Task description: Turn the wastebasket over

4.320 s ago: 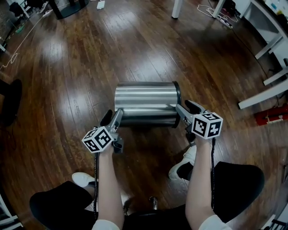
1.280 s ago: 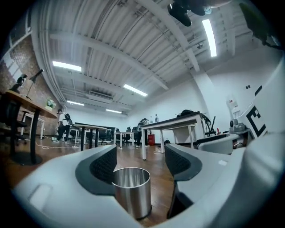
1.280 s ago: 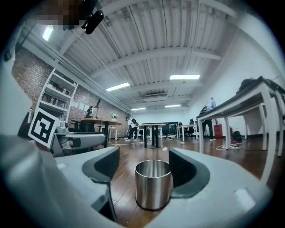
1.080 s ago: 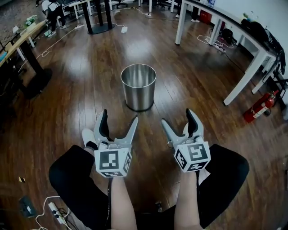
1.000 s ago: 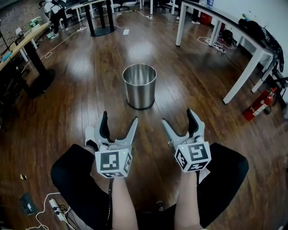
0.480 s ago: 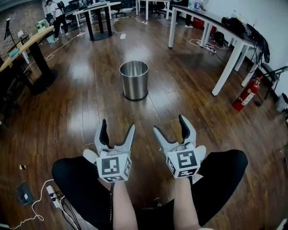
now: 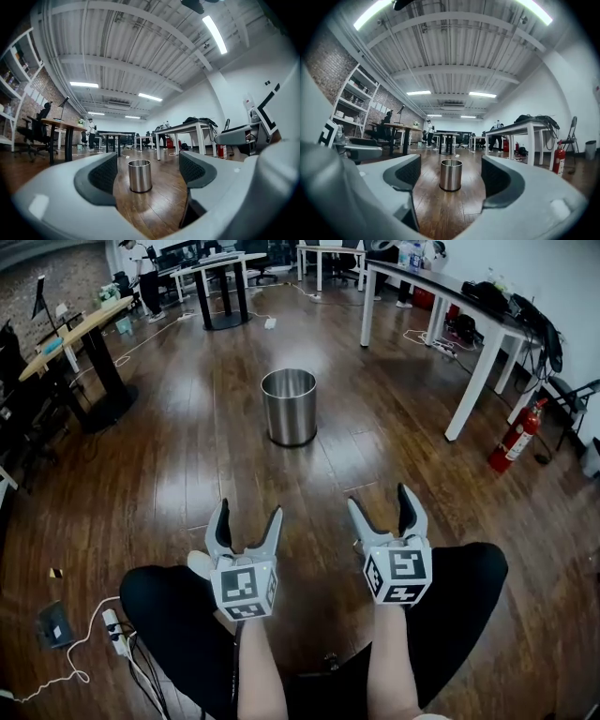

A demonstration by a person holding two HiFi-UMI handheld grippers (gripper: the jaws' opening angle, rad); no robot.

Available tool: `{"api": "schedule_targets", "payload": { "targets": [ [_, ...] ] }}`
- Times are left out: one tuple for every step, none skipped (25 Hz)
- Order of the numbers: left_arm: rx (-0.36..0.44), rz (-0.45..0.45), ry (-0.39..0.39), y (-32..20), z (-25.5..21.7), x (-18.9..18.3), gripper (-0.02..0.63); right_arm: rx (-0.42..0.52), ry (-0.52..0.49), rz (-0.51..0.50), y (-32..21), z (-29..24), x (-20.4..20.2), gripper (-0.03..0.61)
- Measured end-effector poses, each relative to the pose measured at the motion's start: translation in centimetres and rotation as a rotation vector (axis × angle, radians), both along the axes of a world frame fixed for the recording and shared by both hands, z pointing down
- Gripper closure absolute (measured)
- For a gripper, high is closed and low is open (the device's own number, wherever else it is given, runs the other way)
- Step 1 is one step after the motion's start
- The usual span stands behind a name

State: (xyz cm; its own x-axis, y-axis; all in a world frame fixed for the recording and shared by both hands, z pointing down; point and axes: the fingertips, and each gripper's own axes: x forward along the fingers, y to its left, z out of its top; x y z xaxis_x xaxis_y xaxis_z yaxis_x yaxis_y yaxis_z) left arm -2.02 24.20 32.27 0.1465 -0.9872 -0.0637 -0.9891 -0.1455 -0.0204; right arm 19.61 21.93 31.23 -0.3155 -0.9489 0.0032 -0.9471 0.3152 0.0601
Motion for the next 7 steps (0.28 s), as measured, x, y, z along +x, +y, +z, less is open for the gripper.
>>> {"api": "schedule_targets", "payload": {
  "targets": [
    [-0.002, -0.012, 0.004, 0.3, 0.0, -0.2, 0.183, -0.004, -0.002, 0.002, 0.1, 0.1, 0.5, 0.188],
    [0.0, -0.019, 0.007, 0.6, -0.1, -0.2, 0.184, -0.008, -0.005, 0.002, 0.3, 0.1, 0.8, 0.188],
    [0.003, -0.02, 0.008, 0.9, -0.3, 0.0, 0.187, -0.01, -0.006, 0.0, 0.5, 0.1, 1.1, 0.189],
    [0.008, -0.015, 0.007, 1.2, -0.6, 0.3, 0.189, -0.011, -0.006, -0.002, 0.8, 0.1, 1.2, 0.189],
    [0.013, -0.005, 0.002, 1.4, -0.8, 0.7, 0.189, -0.011, -0.005, -0.006, 1.2, 0.0, 1.2, 0.189],
    [0.018, 0.009, -0.004, 1.7, -1.0, 1.2, 0.189, -0.009, -0.005, -0.01, 1.5, 0.0, 1.1, 0.189],
    [0.022, 0.024, -0.011, 2.0, -1.2, 1.7, 0.187, -0.007, -0.005, -0.015, 1.9, -0.1, 1.0, 0.189]
  ]
}}
